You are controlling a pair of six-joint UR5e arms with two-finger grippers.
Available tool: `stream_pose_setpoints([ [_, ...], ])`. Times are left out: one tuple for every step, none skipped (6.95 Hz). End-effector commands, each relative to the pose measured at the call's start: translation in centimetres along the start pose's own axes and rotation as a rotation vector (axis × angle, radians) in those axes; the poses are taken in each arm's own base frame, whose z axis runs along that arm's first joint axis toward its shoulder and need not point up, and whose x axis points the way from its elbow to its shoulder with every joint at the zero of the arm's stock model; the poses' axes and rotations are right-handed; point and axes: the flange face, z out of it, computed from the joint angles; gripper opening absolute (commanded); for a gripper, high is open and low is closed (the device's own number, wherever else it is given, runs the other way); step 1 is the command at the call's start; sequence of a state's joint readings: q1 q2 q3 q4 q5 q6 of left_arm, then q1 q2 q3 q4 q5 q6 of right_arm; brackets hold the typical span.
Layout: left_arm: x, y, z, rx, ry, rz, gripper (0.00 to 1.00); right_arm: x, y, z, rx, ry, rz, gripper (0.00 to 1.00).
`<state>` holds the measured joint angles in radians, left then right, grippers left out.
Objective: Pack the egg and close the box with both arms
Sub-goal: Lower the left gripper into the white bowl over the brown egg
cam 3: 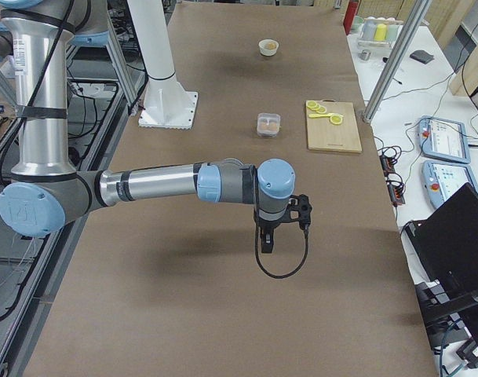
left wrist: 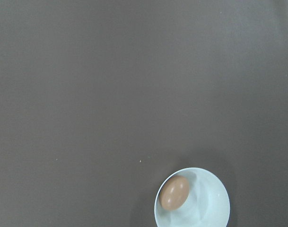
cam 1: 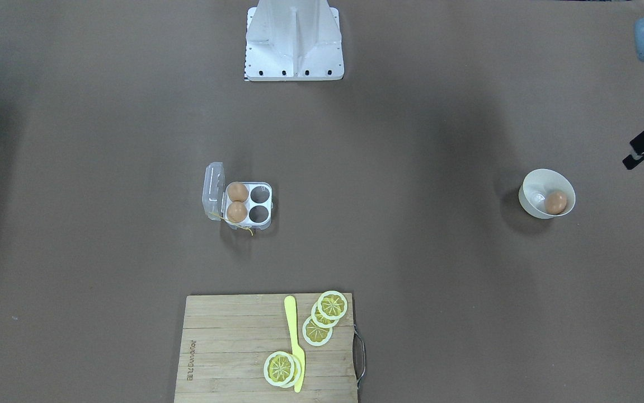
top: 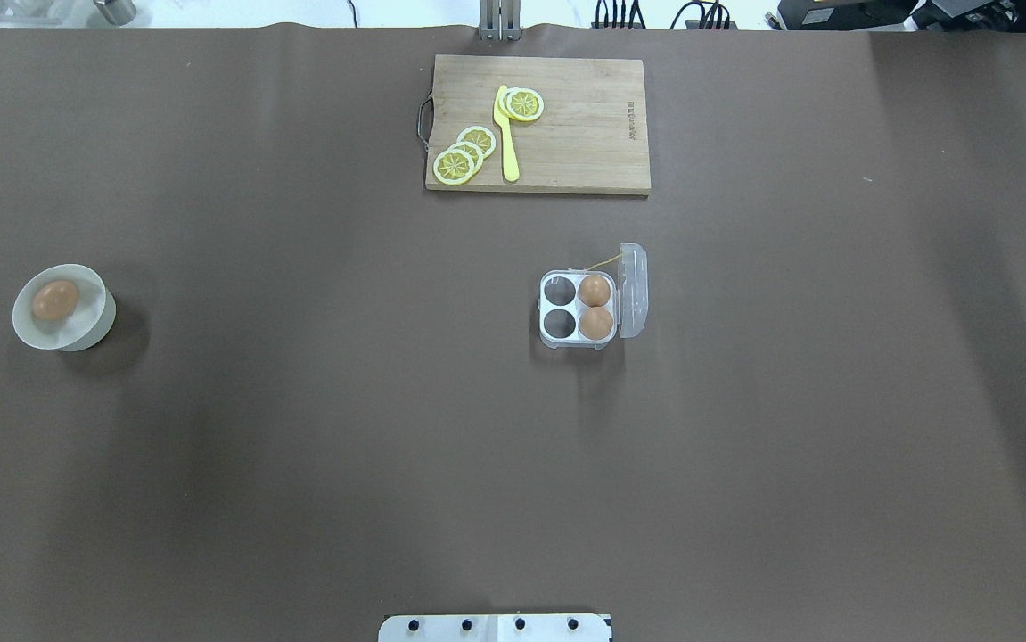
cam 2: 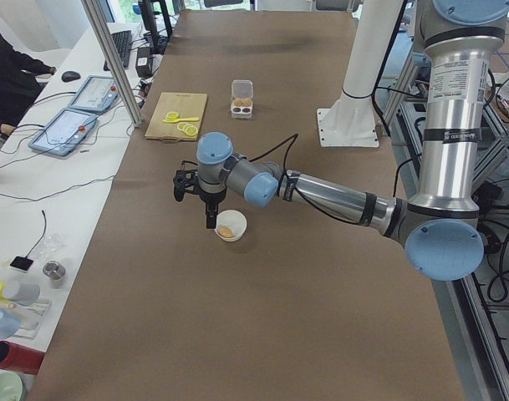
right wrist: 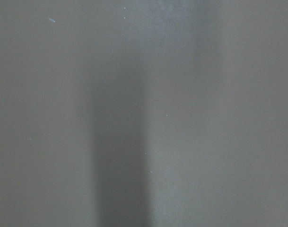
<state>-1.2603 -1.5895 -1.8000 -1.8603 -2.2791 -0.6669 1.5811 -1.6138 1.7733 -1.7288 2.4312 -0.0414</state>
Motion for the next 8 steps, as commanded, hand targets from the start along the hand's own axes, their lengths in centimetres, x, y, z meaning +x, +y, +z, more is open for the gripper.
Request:
stream_pose_setpoints([
  [3.3,-0.1,5.4,-0.022,-0.053,0.038,0.95,0.0,0.0,0.0,-0.001,0.000,-0.001,1.00],
  [3.3,0.3,7.0,-0.029,-0.044,0.061,0.89,0.0,0.0,0.1,-0.003,0.000,-0.001,1.00],
  [4.0,1.1,8.6,-0.046,-0.036,0.084,0.88,0.0,0.0,0.2,-0.004,0.001,-0.001,1.00],
  [4.3,1.3,9.0,-0.054,-0.036,0.093,0.86,0.0,0.0,0.3,-0.006,0.000,0.001,1.00],
  [4.8,2.0,10.2,-0.076,-0.040,0.106,0.86,0.1,0.0,0.4,-0.008,0.000,0.001,1.00],
  [5.2,2.5,11.0,-0.080,-0.054,0.119,0.86,0.0,0.0,0.5,-0.009,-0.001,0.000,1.00],
  [6.0,3.3,12.0,-0.091,-0.063,0.137,0.85,-0.1,-0.1,0.6,-0.013,-0.001,-0.003,1.00],
  [5.8,3.5,12.7,-0.096,-0.072,0.140,0.85,-0.1,-0.1,0.6,-0.013,-0.001,-0.003,1.00],
])
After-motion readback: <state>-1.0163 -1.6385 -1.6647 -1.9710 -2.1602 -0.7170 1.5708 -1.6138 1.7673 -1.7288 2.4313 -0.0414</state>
